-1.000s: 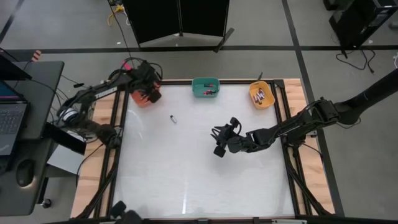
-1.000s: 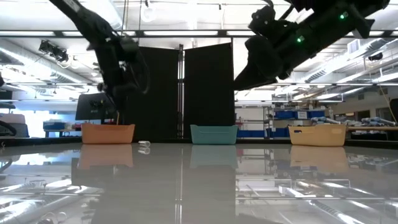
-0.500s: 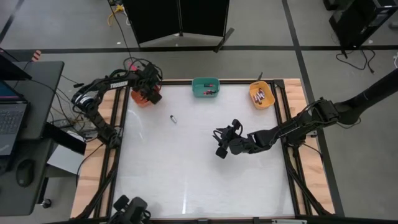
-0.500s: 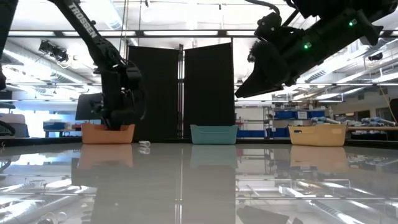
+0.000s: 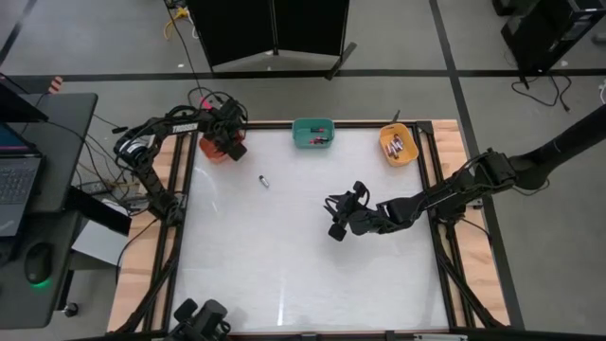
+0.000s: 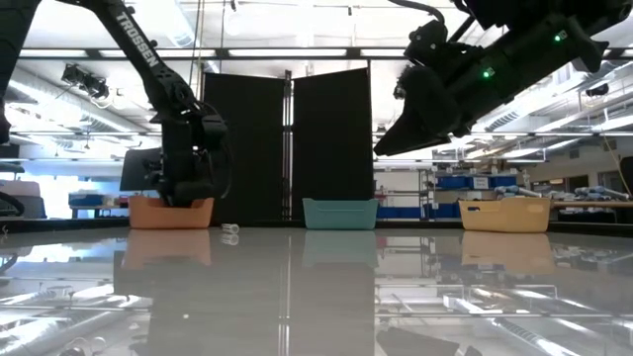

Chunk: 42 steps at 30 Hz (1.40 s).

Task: Sort batteries
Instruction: Put the brown battery into the orange bin, then put the silver battery into the yellow bin

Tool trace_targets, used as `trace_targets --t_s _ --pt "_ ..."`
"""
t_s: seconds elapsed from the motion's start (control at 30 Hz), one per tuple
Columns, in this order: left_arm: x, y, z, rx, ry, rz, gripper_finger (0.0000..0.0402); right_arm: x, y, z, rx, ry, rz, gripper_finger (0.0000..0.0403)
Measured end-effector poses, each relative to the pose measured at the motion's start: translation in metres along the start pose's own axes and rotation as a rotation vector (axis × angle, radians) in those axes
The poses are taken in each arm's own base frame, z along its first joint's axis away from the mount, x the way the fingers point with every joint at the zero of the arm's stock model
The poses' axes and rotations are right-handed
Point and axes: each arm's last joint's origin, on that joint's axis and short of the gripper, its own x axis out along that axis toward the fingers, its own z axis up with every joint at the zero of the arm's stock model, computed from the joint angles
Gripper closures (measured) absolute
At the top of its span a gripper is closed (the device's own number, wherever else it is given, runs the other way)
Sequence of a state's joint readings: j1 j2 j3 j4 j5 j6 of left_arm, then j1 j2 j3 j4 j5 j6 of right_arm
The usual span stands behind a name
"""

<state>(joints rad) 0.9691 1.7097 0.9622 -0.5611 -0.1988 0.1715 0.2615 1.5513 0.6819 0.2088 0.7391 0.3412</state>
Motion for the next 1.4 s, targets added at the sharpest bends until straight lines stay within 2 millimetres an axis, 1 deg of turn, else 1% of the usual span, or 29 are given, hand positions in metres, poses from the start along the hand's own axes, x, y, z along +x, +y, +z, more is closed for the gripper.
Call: trace_targets --t_s 0.07,0.13,0.27,0.37,0.5,0.6,0.7,0.8,0.87,0.97,1.07,1.1,1.17,1.3,1.4 --pt "0.0 0.0 -0.001 0.002 0.006 0.0 0.0288 0.0 0.0 0.0 -0.001 0.0 0.0 0.0225" --pt "0.0 0.0 -0.001 0.002 0.008 0.001 0.0276 0.0 0.0 0.0 0.0 0.0 0.0 0.0227" --pt "-0.001 0.0 -0.001 0.003 0.009 0.001 0.027 0.0 0.0 0.0 0.0 0.0 0.0 0.0229" --pt "-0.007 0.001 -0.002 0.004 0.001 0.016 0.0275 0.0 0.0 0.0 -0.001 0.0 0.0 0.0229" --pt "-0.029 0.006 -0.001 -0.011 -0.081 0.053 0.0298 0.0 0.0 0.0 0.0 0.004 0.009 0.0229" --pt "-0.05 0.005 -0.001 -0.016 -0.162 0.064 0.0326 0.0 0.001 0.0 0.0 0.01 0.027 0.0229" --pt "-0.073 0.001 -0.002 -0.016 -0.282 0.07 0.0358 0.0 0.001 0.0 0.015 0.012 0.033 0.023" --pt "-0.086 -0.01 -0.011 0.005 -0.41 0.042 0.039 0.0 0.001 0.0 0.036 0.014 0.035 0.0228" --pt "-0.091 -0.022 -0.02 0.064 -0.504 -0.038 0.0395 0.0 0.001 0.0 0.047 0.02 0.052 0.0229" --pt "-0.097 -0.043 -0.036 0.21 -0.631 -0.253 0.039 0.0 0.001 0.0 0.054 0.018 0.058 0.0231" --pt "-0.1 -0.067 -0.049 0.349 -0.714 -0.488 0.0389 0.001 0.001 0.0 0.055 0.016 0.058 0.0232" --pt "-0.101 -0.075 -0.052 0.379 -0.723 -0.543 0.0389 0.001 0.001 0.001 0.055 0.013 0.058 0.0231" --pt "-0.101 -0.088 -0.057 0.416 -0.717 -0.591 0.0388 0.001 0.001 0.003 0.058 -0.001 0.06 0.0231" --pt "-0.097 -0.109 -0.06 0.507 -0.678 -0.606 0.0383 0.003 0.0 0.006 0.05 -0.025 0.066 0.023" --pt "-0.094 -0.12 -0.061 0.573 -0.642 -0.619 0.0365 0.004 0.0 0.008 0.049 -0.029 0.085 0.0233"
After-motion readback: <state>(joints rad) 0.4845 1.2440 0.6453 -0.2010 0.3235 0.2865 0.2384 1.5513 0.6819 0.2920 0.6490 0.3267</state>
